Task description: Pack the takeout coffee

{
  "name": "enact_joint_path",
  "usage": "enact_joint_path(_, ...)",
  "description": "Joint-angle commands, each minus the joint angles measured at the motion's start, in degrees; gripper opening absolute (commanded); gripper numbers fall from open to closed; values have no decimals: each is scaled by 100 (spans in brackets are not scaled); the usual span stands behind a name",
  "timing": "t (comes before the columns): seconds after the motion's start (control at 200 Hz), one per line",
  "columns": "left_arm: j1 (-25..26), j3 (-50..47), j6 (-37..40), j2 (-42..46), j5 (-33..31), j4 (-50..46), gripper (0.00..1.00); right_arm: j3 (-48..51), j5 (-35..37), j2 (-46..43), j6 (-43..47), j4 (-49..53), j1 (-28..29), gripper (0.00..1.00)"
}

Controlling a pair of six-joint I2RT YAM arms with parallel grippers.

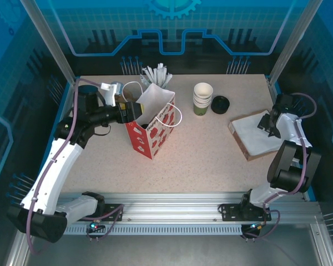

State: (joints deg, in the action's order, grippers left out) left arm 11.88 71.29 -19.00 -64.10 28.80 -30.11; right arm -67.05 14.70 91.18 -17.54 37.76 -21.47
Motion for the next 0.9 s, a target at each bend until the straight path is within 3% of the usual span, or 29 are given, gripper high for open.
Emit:
enact_joint_path(0.0, 33, 73, 9, -123, 261, 154, 73, -11, 567, 233, 2, 163, -72, 70)
enact_joint_path(0.225, 51, 49, 23, -162, 258, 147, 73, -269, 512, 773, 58, 206, -170, 89)
enact_joint_path(0.435, 72, 52, 37, -171, 238, 120, 73, -360, -82, 1172, 63, 79, -188, 91)
enact_joint_path(0.68, 111, 33, 61, -170, 172, 95, 73, -300, -778, 1313, -3, -149, -182, 82)
enact_joint_path(0.89, 132, 30, 80, -185, 165, 67, 73, -259, -1120, 1201, -30, -279, -177, 58)
